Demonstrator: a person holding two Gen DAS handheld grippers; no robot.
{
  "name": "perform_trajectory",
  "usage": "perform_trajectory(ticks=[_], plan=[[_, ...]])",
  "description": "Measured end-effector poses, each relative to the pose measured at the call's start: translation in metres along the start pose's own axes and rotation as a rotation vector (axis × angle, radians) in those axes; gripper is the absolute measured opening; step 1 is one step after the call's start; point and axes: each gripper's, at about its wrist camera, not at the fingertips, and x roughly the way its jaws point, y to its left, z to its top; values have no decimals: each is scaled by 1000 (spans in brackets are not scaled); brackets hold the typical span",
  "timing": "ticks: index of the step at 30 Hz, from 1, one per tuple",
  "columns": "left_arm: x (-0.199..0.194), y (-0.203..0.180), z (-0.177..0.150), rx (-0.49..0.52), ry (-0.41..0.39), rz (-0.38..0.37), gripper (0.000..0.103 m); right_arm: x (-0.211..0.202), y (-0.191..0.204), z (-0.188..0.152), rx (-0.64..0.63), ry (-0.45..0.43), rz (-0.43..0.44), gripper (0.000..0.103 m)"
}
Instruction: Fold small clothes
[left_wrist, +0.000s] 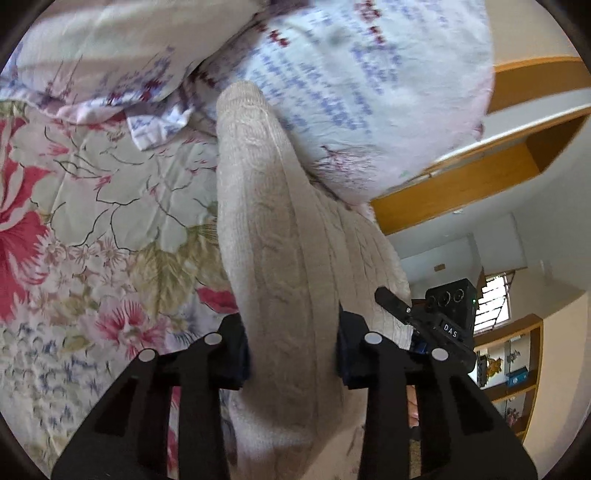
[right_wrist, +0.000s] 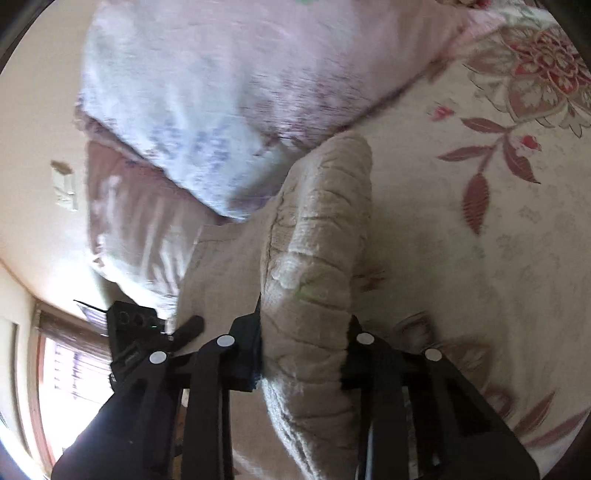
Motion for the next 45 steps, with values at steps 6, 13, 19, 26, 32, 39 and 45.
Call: perform_trajectory(ticks=[6, 13, 19, 26, 32, 39, 45], plan=[[-57, 2, -20, 20, -21, 0, 34, 12, 43, -33, -46, 29, 79, 27], [-142, 43, -30, -3, -101, 88, 35, 74, 93, -58, -157, 75, 108, 27], [-150, 116, -25, -155, -123, 196, 45, 139, 86, -63, -185, 150, -84, 34], [-168, 110, -33, -94, -196, 231, 52, 108, 81, -42, -123, 95, -68, 38], [-194, 51, -69, 179, -342, 329, 60, 119, 86, -27, -137, 62, -82, 38], [-163, 22, -89, 345, -256, 389, 61, 110, 119, -20, -314, -105, -208, 9], [-154, 29, -93, 349, -244, 415, 61, 143, 87, -19, -240, -4, -351, 10]])
